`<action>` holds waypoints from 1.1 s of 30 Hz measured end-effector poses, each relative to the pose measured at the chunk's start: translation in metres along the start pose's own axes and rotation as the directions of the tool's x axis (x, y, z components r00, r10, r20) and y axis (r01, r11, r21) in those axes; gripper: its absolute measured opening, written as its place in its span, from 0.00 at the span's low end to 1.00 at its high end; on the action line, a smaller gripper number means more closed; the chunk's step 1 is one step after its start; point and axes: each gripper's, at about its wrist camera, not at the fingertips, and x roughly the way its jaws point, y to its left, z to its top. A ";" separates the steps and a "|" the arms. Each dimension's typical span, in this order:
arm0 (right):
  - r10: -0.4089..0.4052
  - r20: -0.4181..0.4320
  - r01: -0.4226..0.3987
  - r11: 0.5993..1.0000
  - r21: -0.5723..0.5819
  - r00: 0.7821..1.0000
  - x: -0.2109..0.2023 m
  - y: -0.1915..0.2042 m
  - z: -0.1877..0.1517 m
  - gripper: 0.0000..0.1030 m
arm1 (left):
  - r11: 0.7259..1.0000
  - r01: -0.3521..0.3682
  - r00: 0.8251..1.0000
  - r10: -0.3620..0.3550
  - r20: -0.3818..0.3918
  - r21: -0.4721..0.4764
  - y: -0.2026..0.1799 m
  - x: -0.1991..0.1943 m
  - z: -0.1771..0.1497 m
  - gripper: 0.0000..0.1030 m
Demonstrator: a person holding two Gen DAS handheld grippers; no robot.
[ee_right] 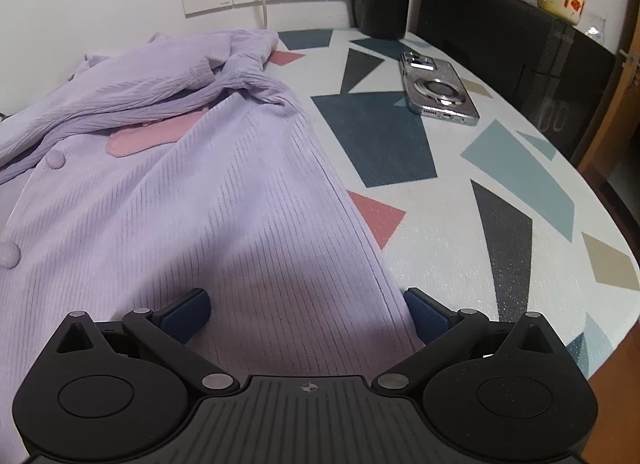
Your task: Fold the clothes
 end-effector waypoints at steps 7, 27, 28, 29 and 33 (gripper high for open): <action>0.024 0.027 -0.026 0.995 0.094 0.999 -0.026 -0.010 -0.017 0.99 | 0.991 0.038 0.999 -0.035 0.031 -0.129 0.023 -0.025 -0.020 0.99; 0.024 0.017 -0.025 0.993 0.119 1.000 -0.036 -0.011 -0.032 0.74 | 0.985 0.097 0.993 -0.105 -0.050 -0.141 0.057 -0.022 -0.039 0.64; 0.026 0.018 -0.028 0.992 0.120 1.000 -0.037 -0.014 -0.033 0.73 | 0.984 0.103 0.993 -0.111 -0.047 -0.144 0.055 -0.023 -0.039 0.59; 0.028 0.018 -0.030 0.992 0.121 0.999 -0.038 -0.017 -0.034 0.70 | 0.983 0.109 0.992 -0.117 -0.046 -0.148 0.053 -0.025 -0.040 0.49; 0.037 0.019 -0.039 0.991 0.125 0.999 -0.043 -0.031 -0.038 0.61 | 0.981 0.123 0.988 -0.135 -0.071 -0.153 0.050 -0.028 -0.038 0.42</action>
